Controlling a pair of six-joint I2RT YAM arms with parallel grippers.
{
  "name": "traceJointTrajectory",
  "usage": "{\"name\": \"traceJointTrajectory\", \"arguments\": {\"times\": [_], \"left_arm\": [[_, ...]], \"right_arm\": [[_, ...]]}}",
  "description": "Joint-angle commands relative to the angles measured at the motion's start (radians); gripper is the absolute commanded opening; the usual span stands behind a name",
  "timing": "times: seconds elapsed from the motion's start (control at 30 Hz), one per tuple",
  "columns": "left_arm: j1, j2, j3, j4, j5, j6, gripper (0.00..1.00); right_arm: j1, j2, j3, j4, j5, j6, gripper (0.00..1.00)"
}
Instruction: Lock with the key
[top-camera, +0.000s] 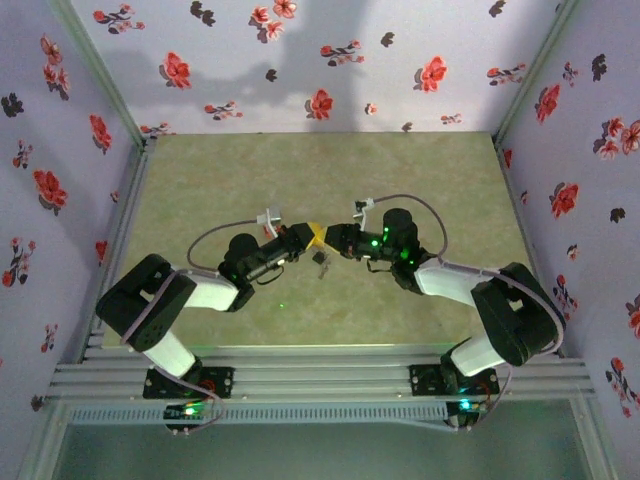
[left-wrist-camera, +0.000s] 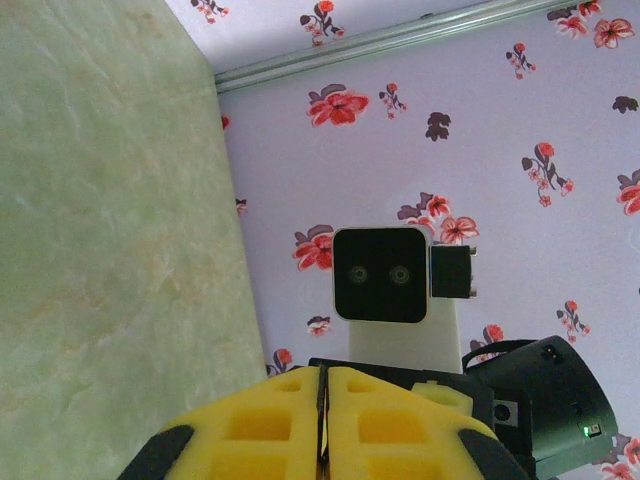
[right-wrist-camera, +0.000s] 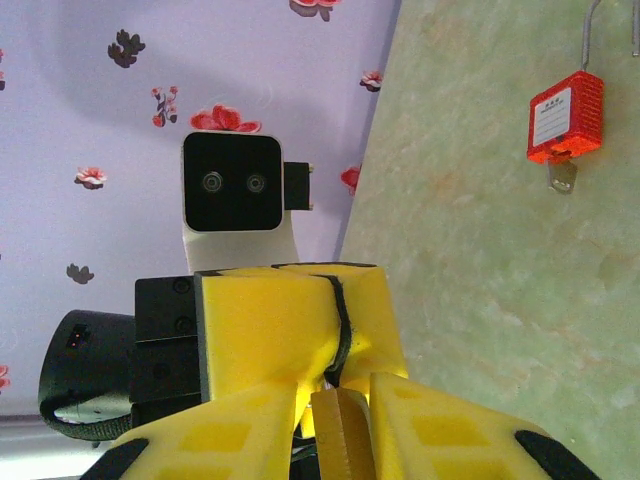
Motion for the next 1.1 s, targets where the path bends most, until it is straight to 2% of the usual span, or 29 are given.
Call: {"name": "traceJointTrajectory", "arguments": {"times": [0.0,0.23,0.6,0.87,1.07], "left_arm": [[-0.045,0.012,0.002,-0.005,0.107,0.009,0.00],[-0.039,0.027,0.002,-0.005,0.099,-0.005,0.00],[-0.019,0.040,-0.004,-0.007,0.066,-0.053,0.00],[-0.007,0.037,-0.019,-0.007,0.037,-0.065,0.00],[0.004,0.019,-0.025,-0.010,0.031,-0.065,0.00]], "right_arm": [[0.033,-0.029,0.007,0.095,0.007,-0.025,0.26],[0.038,-0.066,-0.023,0.057,0.014,-0.062,0.26],[0.067,-0.132,-0.031,-0.123,0.068,-0.183,0.25],[0.091,-0.136,-0.022,-0.145,0.071,-0.198,0.24],[0.093,-0.137,-0.042,-0.133,0.074,-0.188,0.19]]}}
